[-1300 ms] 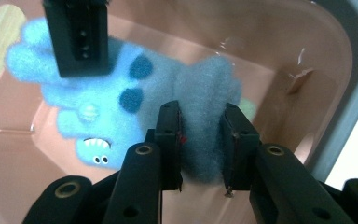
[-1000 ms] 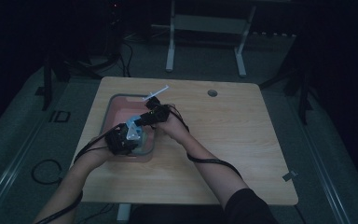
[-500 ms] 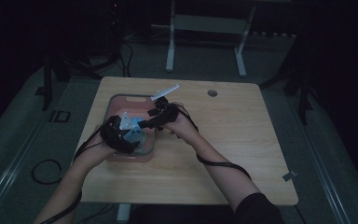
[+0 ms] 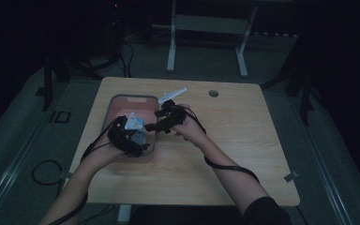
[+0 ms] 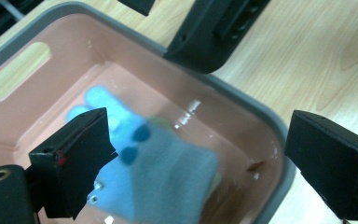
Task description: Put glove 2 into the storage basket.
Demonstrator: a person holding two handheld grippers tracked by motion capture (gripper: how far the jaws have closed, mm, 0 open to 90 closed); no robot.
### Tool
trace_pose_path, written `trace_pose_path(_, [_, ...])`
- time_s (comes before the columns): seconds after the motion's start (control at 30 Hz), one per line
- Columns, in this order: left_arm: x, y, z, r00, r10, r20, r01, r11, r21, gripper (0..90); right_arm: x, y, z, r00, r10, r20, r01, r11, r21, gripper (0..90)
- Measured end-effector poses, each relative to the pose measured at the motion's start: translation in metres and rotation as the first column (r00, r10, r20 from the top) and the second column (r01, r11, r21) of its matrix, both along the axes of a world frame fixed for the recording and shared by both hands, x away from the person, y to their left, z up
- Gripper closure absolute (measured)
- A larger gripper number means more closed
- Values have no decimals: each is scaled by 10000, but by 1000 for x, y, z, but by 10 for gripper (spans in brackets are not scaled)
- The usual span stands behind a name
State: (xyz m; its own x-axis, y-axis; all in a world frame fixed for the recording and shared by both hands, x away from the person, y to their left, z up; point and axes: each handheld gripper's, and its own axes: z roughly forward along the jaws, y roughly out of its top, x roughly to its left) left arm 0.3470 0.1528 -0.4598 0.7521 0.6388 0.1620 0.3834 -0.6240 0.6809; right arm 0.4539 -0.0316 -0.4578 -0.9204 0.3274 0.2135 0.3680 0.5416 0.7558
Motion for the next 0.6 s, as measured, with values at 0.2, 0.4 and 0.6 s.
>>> trace_pose_path(0.2, [0,-13,0,9996,-262,146,262,9997,-9,74,1,-11,-3,9999,-64,98,63,10000,27,158])
trace_pose_path(0.4, [0,-28,-3,9980,-621,102,620,9980,120,74,-1,-27,-5,9995,-227,222,230,9997,-117,160])
trace_pose_path(0.6, [-2,-41,-3,9965,-833,120,833,9965,12,74,-3,-43,-5,9988,-426,233,432,9988,-246,161])
